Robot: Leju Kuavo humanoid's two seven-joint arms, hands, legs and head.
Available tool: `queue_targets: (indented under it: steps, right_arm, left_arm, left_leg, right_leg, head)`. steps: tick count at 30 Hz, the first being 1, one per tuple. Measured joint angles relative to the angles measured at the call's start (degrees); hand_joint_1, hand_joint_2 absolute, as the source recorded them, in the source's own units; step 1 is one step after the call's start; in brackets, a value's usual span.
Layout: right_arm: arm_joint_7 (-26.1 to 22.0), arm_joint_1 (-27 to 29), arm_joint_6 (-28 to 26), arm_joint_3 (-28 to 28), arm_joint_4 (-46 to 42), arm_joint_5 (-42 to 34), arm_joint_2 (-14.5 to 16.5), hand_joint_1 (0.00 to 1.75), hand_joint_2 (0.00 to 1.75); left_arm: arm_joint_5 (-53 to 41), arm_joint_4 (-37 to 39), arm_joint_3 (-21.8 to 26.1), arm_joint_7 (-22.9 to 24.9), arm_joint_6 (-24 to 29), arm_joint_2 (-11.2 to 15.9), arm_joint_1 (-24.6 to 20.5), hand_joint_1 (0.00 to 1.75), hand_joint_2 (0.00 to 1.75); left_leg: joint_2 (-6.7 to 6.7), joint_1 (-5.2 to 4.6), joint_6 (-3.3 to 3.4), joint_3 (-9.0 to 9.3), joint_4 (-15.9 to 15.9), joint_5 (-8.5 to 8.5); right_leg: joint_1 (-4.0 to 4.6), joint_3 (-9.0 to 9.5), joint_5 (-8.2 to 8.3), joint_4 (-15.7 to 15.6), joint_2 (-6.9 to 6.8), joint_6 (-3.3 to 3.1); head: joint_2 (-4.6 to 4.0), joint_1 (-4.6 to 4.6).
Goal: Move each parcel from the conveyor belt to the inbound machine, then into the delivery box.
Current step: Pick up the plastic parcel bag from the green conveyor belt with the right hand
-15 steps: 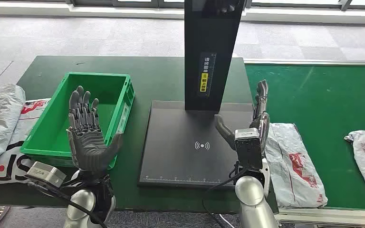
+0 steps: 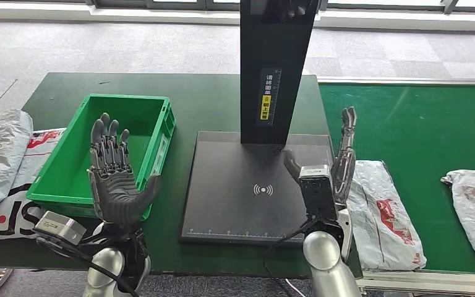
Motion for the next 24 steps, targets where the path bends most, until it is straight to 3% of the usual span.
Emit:
queue_targets:
  steps: [4, 8, 16, 24]
  right_arm:
    - [13.29, -0.82, -2.09, -3.05, 1.12, 21.77, -1.24, 0.00, 1.75]
    - [21.32, -3.26, -1.37, -8.00, 3.54, 34.74, -3.67, 0.00, 1.75]
    - [24.98, -7.04, -0.72, -14.98, 7.24, 40.07, -7.01, 0.00, 1.75]
    - [26.87, -11.17, 0.67, -21.70, 10.59, 40.28, -9.66, 0.00, 1.75]
  left_arm:
    - [0.22, -0.74, 0.02, 0.00, -0.33, 0.05, 1.03, 0.00, 1.75]
    - [0.43, -1.82, 0.41, 0.00, -1.08, 0.09, 1.99, 0.00, 1.75]
    - [0.66, -3.84, 1.85, 0.00, -1.44, 0.05, 3.47, 0.00, 1.75]
    - [0.91, -6.16, 3.39, -0.01, -1.72, -0.30, 5.50, 0.00, 1.75]
  left_leg:
    - [0.00, -0.01, 0.00, -0.01, 0.00, 0.00]
    - [-0.02, -0.06, 0.02, -0.01, 0.00, 0.01]
    - [-0.02, -0.08, 0.04, 0.00, 0.01, 0.02]
    - [-0.03, -0.09, 0.04, -0.01, 0.01, 0.02]
  right_leg:
    - [-0.01, 0.00, 0.00, -0.01, 0.00, 0.01]
    - [-0.06, 0.01, 0.03, -0.02, -0.01, 0.04]
    - [-0.07, 0.00, 0.04, -0.01, -0.01, 0.05]
    - [-0.10, 0.01, 0.04, -0.01, -0.02, 0.05]
  head:
    - [0.00, 0.00]
    - [0.00, 0.01]
    - [0.00, 0.01]
    - [0.00, 0.01]
